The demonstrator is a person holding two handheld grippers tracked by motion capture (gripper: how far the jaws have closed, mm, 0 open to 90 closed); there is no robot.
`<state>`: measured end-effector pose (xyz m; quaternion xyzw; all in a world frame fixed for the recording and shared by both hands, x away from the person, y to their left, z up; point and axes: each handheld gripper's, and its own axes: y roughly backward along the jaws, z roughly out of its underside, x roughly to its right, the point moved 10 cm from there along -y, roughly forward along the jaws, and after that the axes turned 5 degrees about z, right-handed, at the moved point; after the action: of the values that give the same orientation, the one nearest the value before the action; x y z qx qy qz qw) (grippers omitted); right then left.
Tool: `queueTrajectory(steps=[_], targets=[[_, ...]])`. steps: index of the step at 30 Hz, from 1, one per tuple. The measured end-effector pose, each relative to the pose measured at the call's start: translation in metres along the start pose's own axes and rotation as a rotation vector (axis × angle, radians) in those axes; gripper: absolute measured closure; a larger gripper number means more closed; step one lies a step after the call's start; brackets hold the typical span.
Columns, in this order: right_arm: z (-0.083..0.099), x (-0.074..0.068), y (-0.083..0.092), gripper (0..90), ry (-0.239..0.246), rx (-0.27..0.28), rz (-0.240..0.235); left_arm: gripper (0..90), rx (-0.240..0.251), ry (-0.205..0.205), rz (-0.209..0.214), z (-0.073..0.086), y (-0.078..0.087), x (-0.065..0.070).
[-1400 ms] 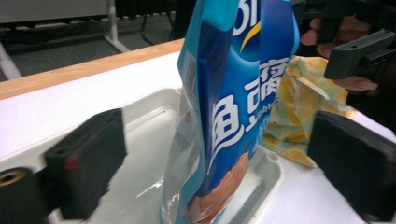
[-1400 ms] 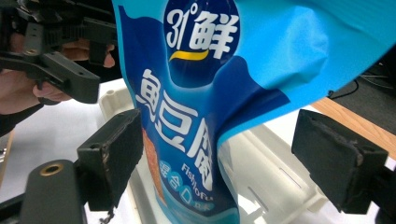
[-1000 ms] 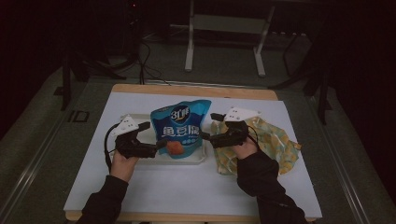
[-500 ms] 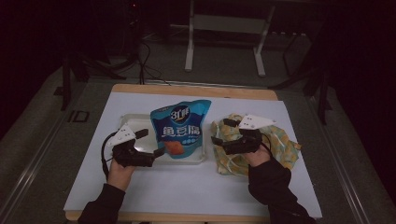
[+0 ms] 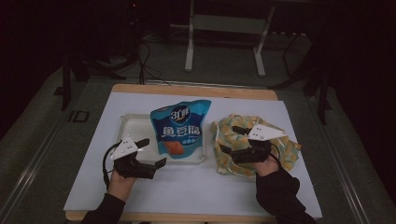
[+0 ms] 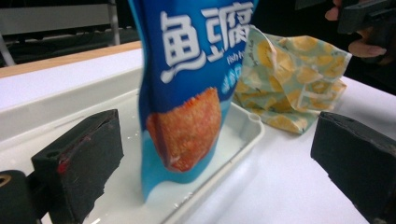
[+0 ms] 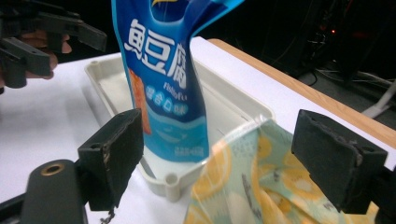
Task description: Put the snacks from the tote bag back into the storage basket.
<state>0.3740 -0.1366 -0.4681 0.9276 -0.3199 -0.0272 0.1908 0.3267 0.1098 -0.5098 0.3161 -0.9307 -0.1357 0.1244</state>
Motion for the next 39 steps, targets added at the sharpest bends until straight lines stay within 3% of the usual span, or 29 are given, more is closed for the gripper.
queueTrajectory(steps=[14, 24, 29, 34, 39], targets=[[0.022, 0.001, 0.022, 16.7, -0.007, -0.006, 0.014, 2.9, -0.012, -0.034, 0.021, 0.016, 0.001, 0.025], [0.042, -0.001, 0.044, 16.7, -0.008, -0.002, 0.033, 2.9, -0.034, -0.039, 0.091, 0.025, -0.007, 0.042], [0.048, 0.004, 0.055, 16.7, -0.023, 0.001, 0.055, 2.9, -0.055, -0.061, 0.115, 0.028, -0.016, 0.051], [0.055, 0.006, 0.063, 16.7, -0.027, -0.003, 0.069, 2.9, -0.068, -0.055, 0.148, 0.032, -0.022, 0.058], [0.062, 0.005, 0.070, 16.5, -0.027, -0.006, 0.077, 2.9, -0.060, -0.059, 0.168, 0.030, -0.026, 0.063]])
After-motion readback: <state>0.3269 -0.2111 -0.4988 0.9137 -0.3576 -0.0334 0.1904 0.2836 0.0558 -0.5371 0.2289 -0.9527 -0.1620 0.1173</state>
